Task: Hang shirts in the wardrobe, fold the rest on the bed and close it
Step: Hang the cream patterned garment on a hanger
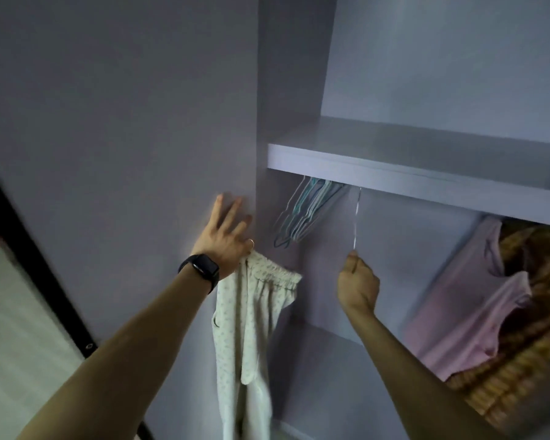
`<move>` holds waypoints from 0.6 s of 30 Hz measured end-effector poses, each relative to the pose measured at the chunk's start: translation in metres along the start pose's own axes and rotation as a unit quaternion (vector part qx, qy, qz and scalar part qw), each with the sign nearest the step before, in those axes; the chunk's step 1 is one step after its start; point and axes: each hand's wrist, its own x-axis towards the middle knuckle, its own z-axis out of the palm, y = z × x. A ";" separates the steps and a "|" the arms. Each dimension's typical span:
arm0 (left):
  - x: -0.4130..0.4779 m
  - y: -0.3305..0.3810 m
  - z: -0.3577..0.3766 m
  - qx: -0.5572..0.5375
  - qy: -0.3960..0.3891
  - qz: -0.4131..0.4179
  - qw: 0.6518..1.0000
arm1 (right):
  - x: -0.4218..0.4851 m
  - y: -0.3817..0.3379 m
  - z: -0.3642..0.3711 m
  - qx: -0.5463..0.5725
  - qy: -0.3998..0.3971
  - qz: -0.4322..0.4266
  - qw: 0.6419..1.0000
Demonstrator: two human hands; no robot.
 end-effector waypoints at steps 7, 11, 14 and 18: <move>-0.021 0.054 -0.022 -0.457 0.002 -0.077 0.886 | -0.098 0.042 -0.077 0.152 0.010 0.071 0.986; -0.037 0.095 -0.035 -0.751 0.036 -0.140 0.644 | -0.144 0.064 -0.122 0.310 0.022 0.104 0.945; -0.040 0.125 -0.044 -0.814 -0.006 -0.148 0.562 | -0.168 0.068 -0.146 0.470 0.025 0.127 0.873; -0.044 0.157 -0.061 -0.823 -0.073 -0.113 0.551 | -0.192 0.076 -0.168 0.557 0.035 0.130 0.819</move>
